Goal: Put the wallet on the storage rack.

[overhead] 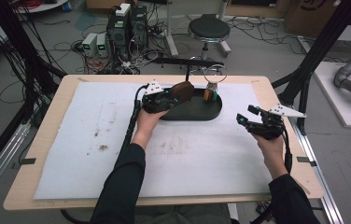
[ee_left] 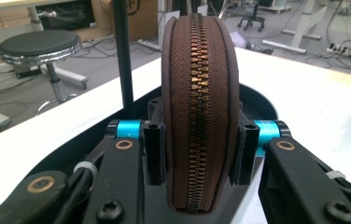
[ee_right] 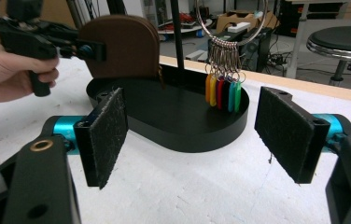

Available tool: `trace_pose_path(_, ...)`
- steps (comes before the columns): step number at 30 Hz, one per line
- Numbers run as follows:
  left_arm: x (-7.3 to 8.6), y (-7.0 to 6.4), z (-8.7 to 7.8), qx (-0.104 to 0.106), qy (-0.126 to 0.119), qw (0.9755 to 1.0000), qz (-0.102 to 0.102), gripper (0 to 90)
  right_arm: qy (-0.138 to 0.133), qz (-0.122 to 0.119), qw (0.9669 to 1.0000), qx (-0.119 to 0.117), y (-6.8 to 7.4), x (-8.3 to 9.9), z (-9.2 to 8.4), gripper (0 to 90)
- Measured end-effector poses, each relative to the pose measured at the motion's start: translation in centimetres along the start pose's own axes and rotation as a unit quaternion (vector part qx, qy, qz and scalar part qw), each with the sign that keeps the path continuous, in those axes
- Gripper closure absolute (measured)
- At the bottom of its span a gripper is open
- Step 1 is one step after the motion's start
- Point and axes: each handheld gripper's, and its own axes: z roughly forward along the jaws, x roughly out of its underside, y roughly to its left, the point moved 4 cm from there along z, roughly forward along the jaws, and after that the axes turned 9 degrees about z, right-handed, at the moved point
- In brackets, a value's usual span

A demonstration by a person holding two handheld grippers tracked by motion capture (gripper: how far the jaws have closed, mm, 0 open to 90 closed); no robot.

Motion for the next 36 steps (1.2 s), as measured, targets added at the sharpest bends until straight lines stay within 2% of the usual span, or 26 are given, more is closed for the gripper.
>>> trace_pose_path(4, 0.7, 0.2, 0.6, -0.014, 0.017, 0.9997, -0.002, 64.9, 0.002, 0.001, 1.0000, 0.001, -0.1, 0.1, 0.0, 25.9)
trace_pose_path(7, 1.3, 0.4, 1.1, -0.016, 0.031, 0.9994, -0.002, 64.9, 0.003, 0.001, 1.0000, 0.000, -0.1, 0.1, 0.1, 25.9)
trace_pose_path(13, 1.6, 0.3, 1.7, -0.018, 0.019, 0.9996, -0.014, 64.7, 0.002, 0.002, 1.0000, 0.001, -0.1, 0.1, 0.0, 25.9)
trace_pose_path(22, 2.1, 0.7, 1.9, -0.034, 0.034, 0.9987, -0.016, 63.8, 0.002, 0.002, 1.0000, 0.001, -0.1, 0.1, 0.0, 26.0)
trace_pose_path(25, 2.3, 0.7, 2.0, -0.038, 0.044, 0.9982, -0.015, 63.6, 0.002, 0.000, 1.0000, 0.000, -0.1, 0.1, 0.0, 25.9)
trace_pose_path(27, 2.8, 0.7, 2.2, -0.037, 0.067, 0.9970, -0.011, 63.4, 0.002, 0.000, 1.0000, 0.001, -0.1, 0.1, 0.0, 25.9)
trace_pose_path(29, 2.9, 0.7, 2.2, -0.038, 0.066, 0.9970, -0.017, 63.3, 0.001, 0.000, 1.0000, 0.001, -0.1, 0.1, 0.0, 25.9)
trace_pose_path(33, 3.0, 0.6, 2.4, -0.038, 0.070, 0.9967, -0.012, 62.8, 0.001, 0.002, 1.0000, 0.002, -0.2, 0.1, -0.1, 26.0)
trace_pose_path(36, 3.4, 0.6, 2.6, -0.037, 0.080, 0.9960, -0.013, 57.3, 0.001, 0.001, 1.0000, 0.002, -0.2, 0.1, -0.1, 26.0)
